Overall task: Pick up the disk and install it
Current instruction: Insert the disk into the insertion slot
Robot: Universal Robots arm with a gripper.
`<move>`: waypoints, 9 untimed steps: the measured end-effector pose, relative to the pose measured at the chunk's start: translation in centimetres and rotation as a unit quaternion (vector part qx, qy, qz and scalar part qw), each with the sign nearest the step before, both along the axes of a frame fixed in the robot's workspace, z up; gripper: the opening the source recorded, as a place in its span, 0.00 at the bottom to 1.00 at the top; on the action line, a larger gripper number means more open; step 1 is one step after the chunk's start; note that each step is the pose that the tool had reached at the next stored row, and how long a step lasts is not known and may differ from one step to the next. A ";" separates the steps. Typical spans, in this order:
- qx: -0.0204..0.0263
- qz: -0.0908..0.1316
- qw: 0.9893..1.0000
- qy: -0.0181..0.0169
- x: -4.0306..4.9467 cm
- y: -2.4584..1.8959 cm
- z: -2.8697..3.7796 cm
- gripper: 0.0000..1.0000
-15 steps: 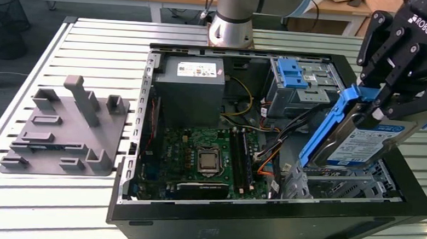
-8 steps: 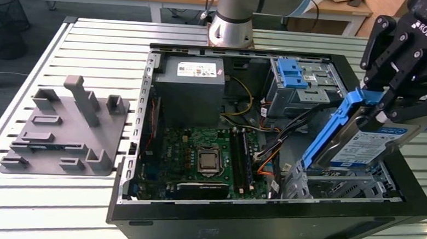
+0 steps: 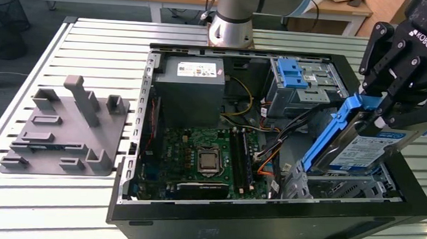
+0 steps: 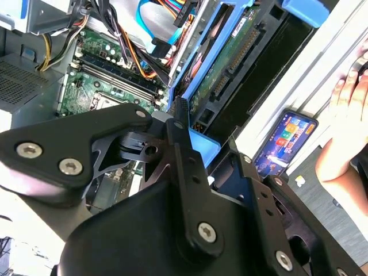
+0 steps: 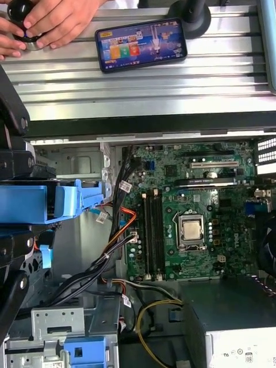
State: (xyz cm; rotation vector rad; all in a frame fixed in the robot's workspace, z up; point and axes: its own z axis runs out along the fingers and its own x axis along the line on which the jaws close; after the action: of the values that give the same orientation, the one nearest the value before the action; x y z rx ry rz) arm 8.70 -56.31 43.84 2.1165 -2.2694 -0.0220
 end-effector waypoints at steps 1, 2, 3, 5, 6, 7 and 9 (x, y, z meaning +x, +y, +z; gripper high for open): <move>0.000 0.000 1.000 0.000 0.00 -0.03 -0.13 0.36; 0.000 0.000 1.000 0.000 0.00 -0.06 -0.45 0.36; 0.000 0.000 1.000 0.000 0.00 -0.06 -0.53 0.36; 0.000 0.000 1.000 0.000 0.00 -0.06 -0.54 0.36; 0.000 0.001 1.000 0.000 0.00 -0.06 -0.55 0.36; 0.000 0.001 1.000 0.000 0.00 -0.06 -0.57 0.36; 0.000 0.000 1.000 0.000 0.00 -0.06 -0.58 0.36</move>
State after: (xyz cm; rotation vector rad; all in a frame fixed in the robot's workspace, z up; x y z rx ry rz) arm 8.70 -56.37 43.26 2.1175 -2.2682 -0.0216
